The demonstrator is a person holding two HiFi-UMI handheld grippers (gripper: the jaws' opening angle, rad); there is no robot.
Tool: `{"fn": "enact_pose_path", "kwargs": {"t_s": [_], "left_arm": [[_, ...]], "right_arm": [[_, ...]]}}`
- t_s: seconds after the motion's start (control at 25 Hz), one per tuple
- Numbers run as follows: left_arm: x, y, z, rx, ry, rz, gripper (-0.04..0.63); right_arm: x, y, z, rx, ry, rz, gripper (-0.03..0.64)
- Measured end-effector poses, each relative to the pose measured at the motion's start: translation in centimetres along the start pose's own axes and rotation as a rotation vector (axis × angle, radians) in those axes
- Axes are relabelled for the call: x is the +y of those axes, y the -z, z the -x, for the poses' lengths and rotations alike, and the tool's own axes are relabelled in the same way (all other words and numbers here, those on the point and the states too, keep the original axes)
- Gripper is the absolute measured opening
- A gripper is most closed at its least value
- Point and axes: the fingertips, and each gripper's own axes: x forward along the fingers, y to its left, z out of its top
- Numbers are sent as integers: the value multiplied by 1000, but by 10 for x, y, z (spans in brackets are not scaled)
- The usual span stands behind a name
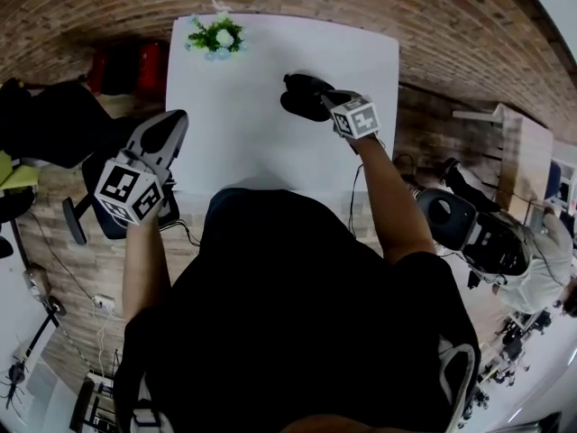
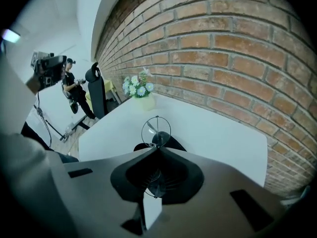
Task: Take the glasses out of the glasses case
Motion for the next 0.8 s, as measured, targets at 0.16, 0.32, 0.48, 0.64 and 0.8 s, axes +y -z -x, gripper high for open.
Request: {"fn": "enact_pose_path", "kwargs": {"t_s": [0.16,0.32,0.48,0.64,0.8], "left_arm": [[-9,-7,3,-6,6,-15,17],[-19,-12,9,-25,13,-35,17],[-29,-17,15,-34,15,-46,17],[-38,-17,23,-45,19,-63,17],[-47,-21,31,-54,14,-77,18]], "right_arm": [[1,-8,18,-65,-26,-84,26],[3,-10,36,-105,-28,-114,26],[10,-11,53,-144,-41,-143,26],[17,-15,72,-202,-69,-186,26],[20,-13,90,-231,-70,-192,26]]}}
